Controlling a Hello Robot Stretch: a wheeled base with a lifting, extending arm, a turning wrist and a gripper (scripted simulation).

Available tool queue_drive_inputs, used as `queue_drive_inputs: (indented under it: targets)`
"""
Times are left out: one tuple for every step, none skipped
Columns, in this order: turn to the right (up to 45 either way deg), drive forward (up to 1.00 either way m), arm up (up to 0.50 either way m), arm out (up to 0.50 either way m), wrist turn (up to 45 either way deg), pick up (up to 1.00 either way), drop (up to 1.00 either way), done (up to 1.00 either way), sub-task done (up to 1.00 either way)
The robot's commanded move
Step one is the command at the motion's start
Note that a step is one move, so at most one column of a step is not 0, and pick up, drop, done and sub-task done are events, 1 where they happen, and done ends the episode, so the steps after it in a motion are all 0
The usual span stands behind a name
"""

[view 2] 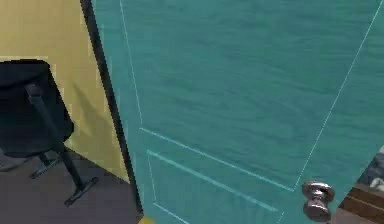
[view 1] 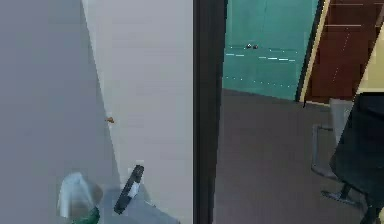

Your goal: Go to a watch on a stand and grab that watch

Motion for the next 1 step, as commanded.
queue_drive_inputs:
  targets:
    - [30.0, 0.0, 0.0, 0.0, 0.0, 0.0, 0.0, 0.0, 0.0]
